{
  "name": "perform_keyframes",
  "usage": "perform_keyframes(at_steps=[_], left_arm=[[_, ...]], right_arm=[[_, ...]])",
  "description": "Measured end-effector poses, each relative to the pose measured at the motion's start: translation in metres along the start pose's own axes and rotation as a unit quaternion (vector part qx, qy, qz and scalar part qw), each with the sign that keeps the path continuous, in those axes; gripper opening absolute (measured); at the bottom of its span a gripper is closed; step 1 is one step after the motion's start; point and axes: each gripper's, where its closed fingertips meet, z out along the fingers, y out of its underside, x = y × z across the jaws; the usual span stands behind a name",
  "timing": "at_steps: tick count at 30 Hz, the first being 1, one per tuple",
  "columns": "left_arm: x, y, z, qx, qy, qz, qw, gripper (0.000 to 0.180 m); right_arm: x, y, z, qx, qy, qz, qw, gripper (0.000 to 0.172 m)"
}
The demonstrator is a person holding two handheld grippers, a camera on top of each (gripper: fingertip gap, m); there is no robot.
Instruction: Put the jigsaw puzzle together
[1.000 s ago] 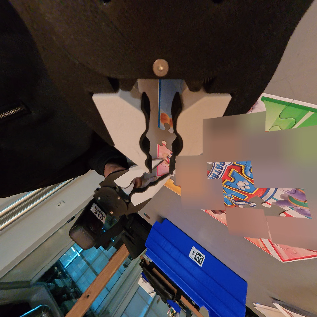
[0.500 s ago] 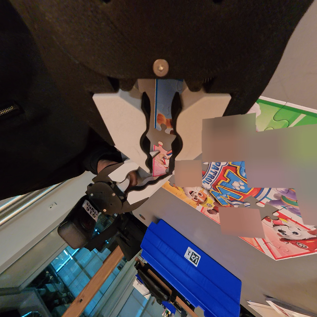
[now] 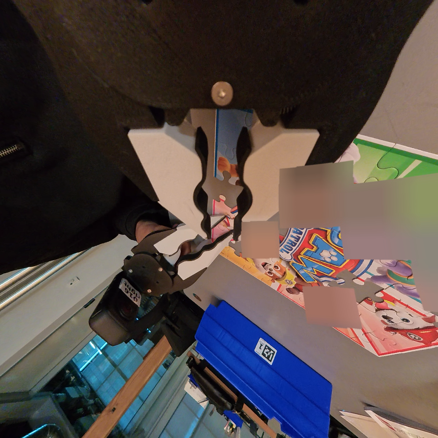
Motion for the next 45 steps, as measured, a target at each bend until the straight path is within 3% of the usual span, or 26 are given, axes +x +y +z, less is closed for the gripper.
perform_keyframes(at_steps=[21,29,45], left_arm=[[0.000,0.000,0.000,0.000,0.003,-0.005,1.000,0.017],[-0.001,0.000,0.000,0.001,0.002,-0.005,1.000,0.017],[0.000,-0.001,-0.001,0.004,0.003,-0.005,1.000,0.017]], right_arm=[[0.044,0.016,-0.019,-0.015,0.029,0.011,0.999,0.025],[0.035,0.005,-0.009,-0.008,0.032,-0.008,0.999,0.039],[0.039,0.010,-0.009,-0.006,0.011,0.012,1.000,0.024]])
